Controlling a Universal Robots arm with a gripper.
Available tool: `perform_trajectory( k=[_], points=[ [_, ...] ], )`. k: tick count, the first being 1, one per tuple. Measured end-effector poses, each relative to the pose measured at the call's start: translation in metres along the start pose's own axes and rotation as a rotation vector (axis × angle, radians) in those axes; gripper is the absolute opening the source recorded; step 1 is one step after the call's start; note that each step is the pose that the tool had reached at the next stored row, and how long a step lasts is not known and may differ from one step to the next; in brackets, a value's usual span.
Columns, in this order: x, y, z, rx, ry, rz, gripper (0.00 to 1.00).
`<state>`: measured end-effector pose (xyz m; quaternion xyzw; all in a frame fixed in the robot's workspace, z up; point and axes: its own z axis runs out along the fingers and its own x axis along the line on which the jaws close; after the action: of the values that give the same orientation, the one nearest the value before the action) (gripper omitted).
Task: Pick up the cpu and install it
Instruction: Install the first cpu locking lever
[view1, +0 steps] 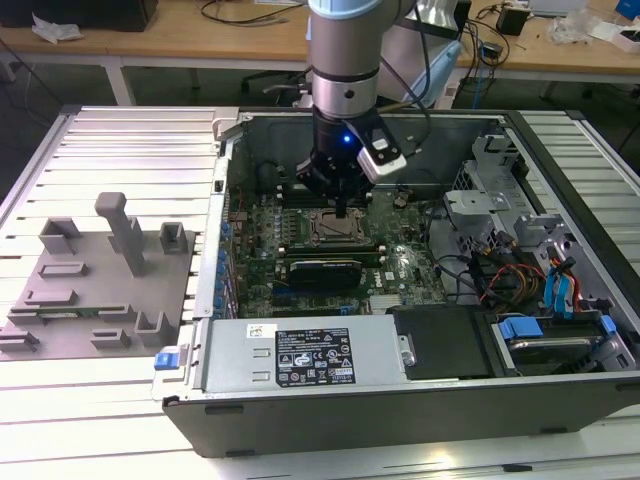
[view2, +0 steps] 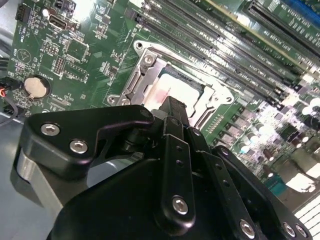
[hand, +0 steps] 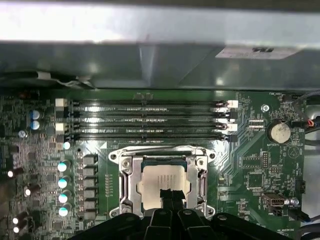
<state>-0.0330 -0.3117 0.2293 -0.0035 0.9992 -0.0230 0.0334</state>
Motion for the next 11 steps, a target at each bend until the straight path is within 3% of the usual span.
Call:
perform_trajectory(
  k=[8, 11],
  points=[
    [0.0005, -0.0013, -0.0003, -0.0011, -0.0006, -0.014, 0.11],
    [0.0002, -0.0015, -0.0049, -0.0032, -0.0008, -0.014, 0.11]
  ],
)
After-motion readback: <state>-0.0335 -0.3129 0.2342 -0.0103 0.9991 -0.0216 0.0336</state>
